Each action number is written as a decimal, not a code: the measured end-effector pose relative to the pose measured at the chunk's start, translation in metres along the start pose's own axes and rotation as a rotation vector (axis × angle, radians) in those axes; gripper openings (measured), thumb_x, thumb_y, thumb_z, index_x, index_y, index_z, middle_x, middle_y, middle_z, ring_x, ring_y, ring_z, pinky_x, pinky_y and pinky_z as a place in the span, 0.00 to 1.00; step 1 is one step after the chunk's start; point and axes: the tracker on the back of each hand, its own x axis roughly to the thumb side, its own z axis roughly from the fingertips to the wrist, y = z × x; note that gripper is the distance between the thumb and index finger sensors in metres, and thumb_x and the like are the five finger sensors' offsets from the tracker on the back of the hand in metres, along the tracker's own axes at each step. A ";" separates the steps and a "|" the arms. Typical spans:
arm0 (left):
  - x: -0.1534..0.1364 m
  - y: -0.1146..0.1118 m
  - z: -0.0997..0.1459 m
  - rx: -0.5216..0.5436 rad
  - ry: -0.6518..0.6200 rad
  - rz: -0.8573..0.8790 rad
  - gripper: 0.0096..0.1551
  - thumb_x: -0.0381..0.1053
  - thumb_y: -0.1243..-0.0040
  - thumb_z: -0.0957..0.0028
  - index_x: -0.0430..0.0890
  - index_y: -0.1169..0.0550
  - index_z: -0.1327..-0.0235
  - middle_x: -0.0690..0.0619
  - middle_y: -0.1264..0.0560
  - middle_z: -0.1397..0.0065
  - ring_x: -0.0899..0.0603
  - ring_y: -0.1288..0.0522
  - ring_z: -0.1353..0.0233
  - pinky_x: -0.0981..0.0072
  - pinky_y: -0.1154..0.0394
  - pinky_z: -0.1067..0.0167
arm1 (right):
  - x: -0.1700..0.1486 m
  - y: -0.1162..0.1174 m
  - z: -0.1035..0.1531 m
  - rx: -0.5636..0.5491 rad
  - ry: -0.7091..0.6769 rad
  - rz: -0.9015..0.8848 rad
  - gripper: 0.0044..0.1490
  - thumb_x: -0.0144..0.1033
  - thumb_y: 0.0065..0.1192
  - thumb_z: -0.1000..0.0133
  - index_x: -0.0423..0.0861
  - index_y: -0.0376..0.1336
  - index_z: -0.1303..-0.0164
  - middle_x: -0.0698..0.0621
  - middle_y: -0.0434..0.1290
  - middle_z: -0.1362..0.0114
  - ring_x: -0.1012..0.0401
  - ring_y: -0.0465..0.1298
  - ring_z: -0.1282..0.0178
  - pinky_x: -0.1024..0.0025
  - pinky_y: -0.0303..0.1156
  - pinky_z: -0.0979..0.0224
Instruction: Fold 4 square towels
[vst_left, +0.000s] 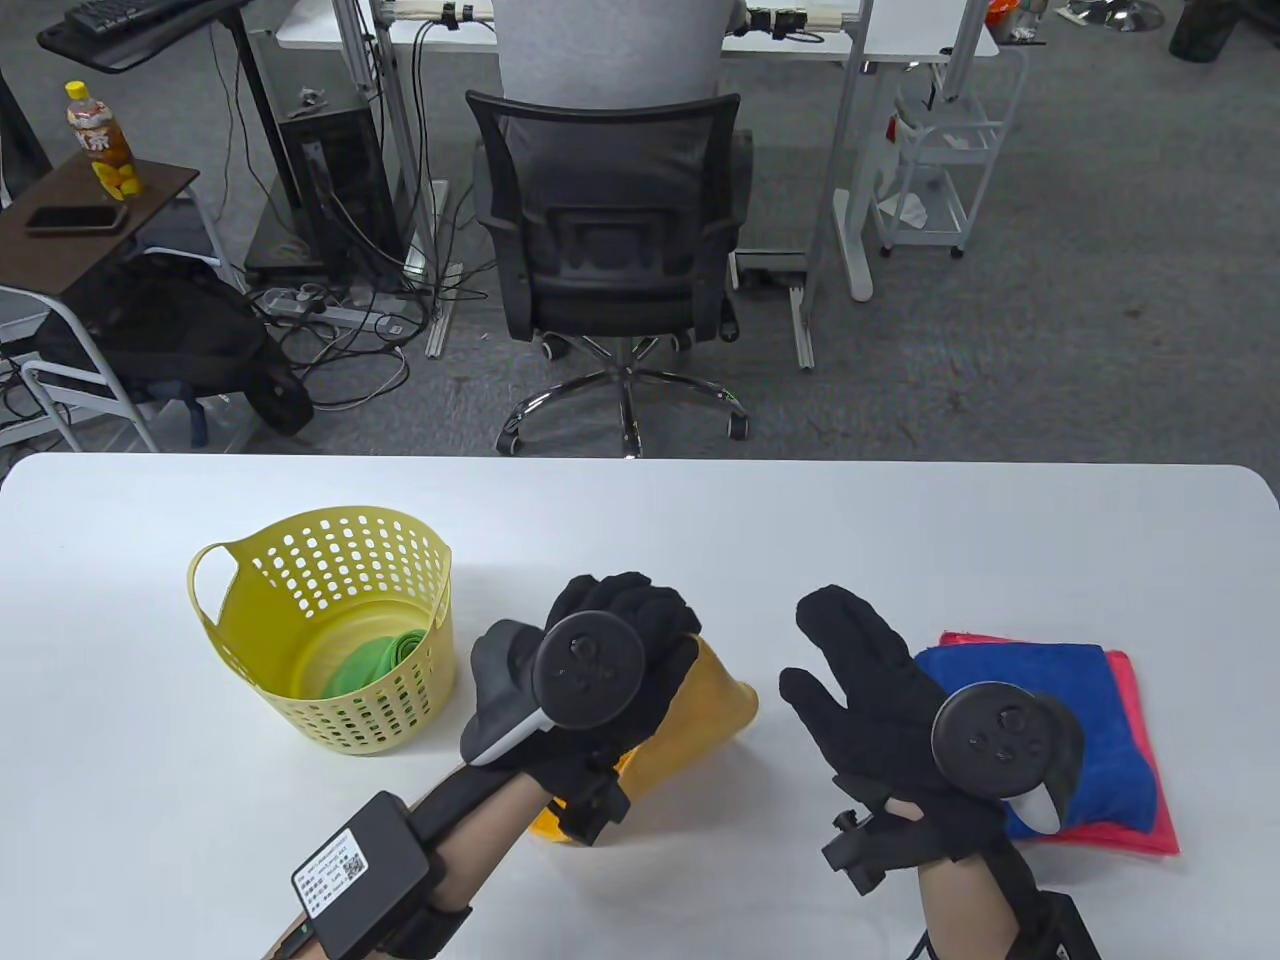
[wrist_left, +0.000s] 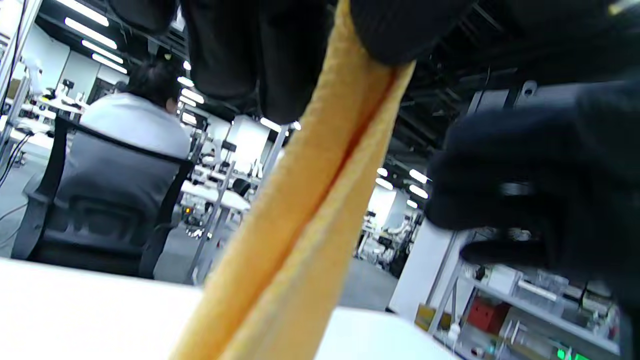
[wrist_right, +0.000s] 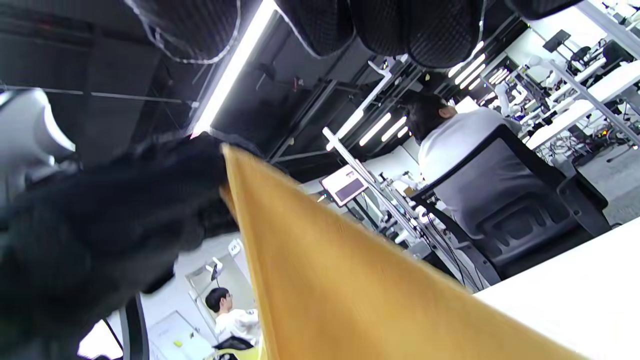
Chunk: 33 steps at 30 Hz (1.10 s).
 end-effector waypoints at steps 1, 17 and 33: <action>0.007 0.010 -0.005 0.019 0.006 -0.005 0.20 0.57 0.42 0.43 0.54 0.19 0.42 0.54 0.19 0.30 0.38 0.23 0.23 0.38 0.37 0.18 | 0.002 -0.002 0.002 -0.017 0.000 -0.006 0.44 0.50 0.59 0.39 0.34 0.58 0.21 0.25 0.62 0.21 0.32 0.67 0.28 0.25 0.57 0.31; 0.046 0.050 -0.031 0.282 0.156 -0.134 0.18 0.61 0.38 0.42 0.50 0.15 0.53 0.55 0.14 0.42 0.41 0.17 0.31 0.42 0.33 0.21 | 0.023 0.024 0.011 0.061 0.083 0.006 0.60 0.59 0.64 0.42 0.28 0.48 0.18 0.23 0.58 0.20 0.25 0.64 0.27 0.24 0.63 0.35; -0.032 0.087 -0.006 0.398 0.305 -0.161 0.19 0.57 0.42 0.44 0.54 0.17 0.45 0.54 0.17 0.33 0.39 0.22 0.26 0.41 0.36 0.19 | -0.102 0.030 -0.032 0.291 0.325 0.055 0.27 0.37 0.67 0.41 0.37 0.72 0.36 0.30 0.74 0.29 0.35 0.74 0.34 0.26 0.59 0.32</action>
